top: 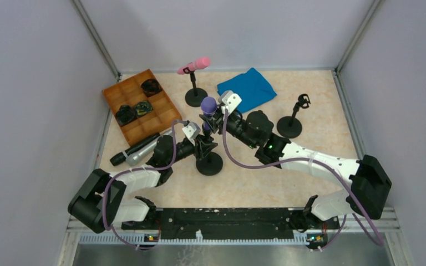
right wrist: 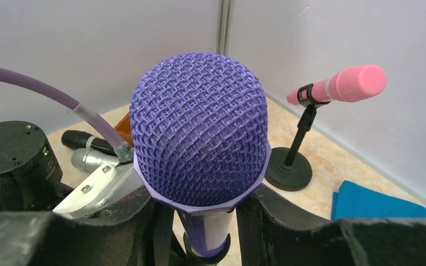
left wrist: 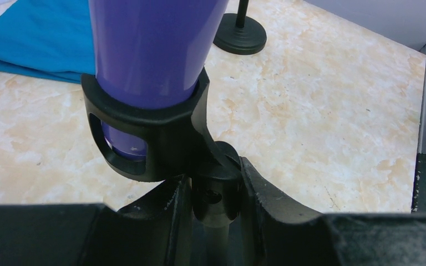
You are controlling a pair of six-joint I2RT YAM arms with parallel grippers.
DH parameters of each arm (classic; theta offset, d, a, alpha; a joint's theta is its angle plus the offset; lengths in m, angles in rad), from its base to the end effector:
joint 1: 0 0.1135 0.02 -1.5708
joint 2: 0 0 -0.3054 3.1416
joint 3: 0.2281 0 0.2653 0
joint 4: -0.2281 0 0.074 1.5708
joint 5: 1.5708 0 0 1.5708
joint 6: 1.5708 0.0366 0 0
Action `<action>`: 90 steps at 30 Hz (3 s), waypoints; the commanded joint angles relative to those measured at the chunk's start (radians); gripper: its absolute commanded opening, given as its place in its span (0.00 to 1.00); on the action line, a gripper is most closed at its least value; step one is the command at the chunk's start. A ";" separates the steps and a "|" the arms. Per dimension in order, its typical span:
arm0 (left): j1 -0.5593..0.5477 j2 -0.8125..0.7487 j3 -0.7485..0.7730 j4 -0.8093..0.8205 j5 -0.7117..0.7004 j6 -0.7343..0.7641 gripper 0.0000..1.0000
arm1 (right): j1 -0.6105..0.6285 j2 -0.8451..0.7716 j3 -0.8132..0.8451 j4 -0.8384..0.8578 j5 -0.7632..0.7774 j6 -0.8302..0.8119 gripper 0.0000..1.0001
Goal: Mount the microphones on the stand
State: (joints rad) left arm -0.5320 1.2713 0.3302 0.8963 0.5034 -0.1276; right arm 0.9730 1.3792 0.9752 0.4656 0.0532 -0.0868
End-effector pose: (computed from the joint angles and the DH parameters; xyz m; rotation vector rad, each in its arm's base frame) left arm 0.1949 -0.1352 0.2270 0.7242 1.5253 -0.9067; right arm 0.1892 0.2745 0.3737 -0.7436 1.3560 0.6678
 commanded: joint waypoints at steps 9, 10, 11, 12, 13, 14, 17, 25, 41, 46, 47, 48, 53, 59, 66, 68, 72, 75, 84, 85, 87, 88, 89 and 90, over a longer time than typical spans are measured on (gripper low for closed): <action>-0.012 -0.021 0.049 0.106 -0.017 0.073 0.00 | 0.042 0.152 -0.118 -0.404 0.033 -0.021 0.00; -0.011 -0.020 0.050 0.105 -0.018 0.073 0.00 | 0.042 0.155 -0.119 -0.403 0.037 -0.023 0.00; -0.012 -0.019 0.050 0.105 -0.019 0.074 0.00 | 0.043 0.157 -0.121 -0.402 0.039 -0.025 0.00; -0.012 -0.018 0.050 0.105 -0.017 0.073 0.00 | 0.043 0.160 -0.122 -0.401 0.041 -0.027 0.00; -0.012 -0.017 0.050 0.104 -0.017 0.072 0.00 | 0.043 0.162 -0.123 -0.401 0.042 -0.027 0.00; -0.013 -0.018 0.050 0.104 -0.017 0.073 0.00 | 0.044 0.166 -0.126 -0.399 0.042 -0.027 0.00; -0.012 -0.015 0.052 0.104 -0.015 0.073 0.00 | 0.044 0.172 -0.131 -0.392 0.043 -0.025 0.00; -0.011 -0.012 0.052 0.106 -0.016 0.072 0.00 | 0.045 0.185 -0.141 -0.389 0.039 -0.025 0.00; -0.013 -0.009 0.052 0.100 -0.014 0.072 0.00 | 0.044 0.218 -0.172 -0.355 0.036 -0.021 0.00; -0.012 -0.016 0.050 0.096 -0.018 0.073 0.00 | 0.044 0.234 -0.175 -0.343 0.034 -0.021 0.00; -0.011 -0.016 0.050 0.094 -0.018 0.073 0.00 | 0.044 0.238 -0.175 -0.342 0.031 -0.021 0.00; -0.012 -0.016 0.052 0.094 -0.018 0.074 0.00 | 0.044 0.245 -0.175 -0.341 0.030 -0.022 0.00; -0.013 -0.017 0.052 0.092 -0.019 0.074 0.00 | 0.044 0.259 -0.177 -0.337 0.028 -0.022 0.00; -0.012 -0.011 0.052 0.093 -0.018 0.074 0.00 | 0.044 0.257 -0.178 -0.345 0.035 -0.025 0.00; -0.012 -0.016 0.050 0.091 -0.021 0.075 0.00 | 0.044 0.279 -0.178 -0.357 0.036 -0.024 0.00; -0.012 -0.015 0.050 0.091 -0.022 0.076 0.00 | 0.044 0.288 -0.185 -0.349 0.032 -0.021 0.00; -0.013 -0.013 0.050 0.091 -0.023 0.075 0.00 | 0.044 0.303 -0.202 -0.337 0.034 -0.015 0.00; -0.012 -0.013 0.052 0.090 -0.023 0.076 0.00 | 0.044 0.311 -0.212 -0.332 0.036 -0.013 0.00; -0.013 -0.012 0.055 0.087 -0.028 0.079 0.00 | 0.044 0.303 -0.242 -0.344 0.035 -0.012 0.00; -0.012 -0.010 0.055 0.088 -0.029 0.079 0.00 | 0.043 0.303 -0.246 -0.342 0.034 -0.011 0.00; -0.013 -0.009 0.058 0.087 -0.028 0.079 0.00 | 0.044 0.302 -0.252 -0.338 0.029 -0.006 0.00; -0.012 -0.008 0.059 0.087 -0.027 0.079 0.00 | 0.044 0.302 -0.256 -0.334 0.028 -0.004 0.00; -0.011 -0.007 0.059 0.086 -0.027 0.079 0.00 | 0.044 0.302 -0.258 -0.332 0.028 -0.003 0.00; -0.012 -0.006 0.061 0.086 -0.026 0.079 0.00 | 0.044 0.301 -0.261 -0.331 0.027 -0.001 0.00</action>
State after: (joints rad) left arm -0.5331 1.2713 0.3302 0.8898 0.4953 -0.1169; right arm 0.9905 1.5215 0.8829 0.7616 0.1608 -0.1017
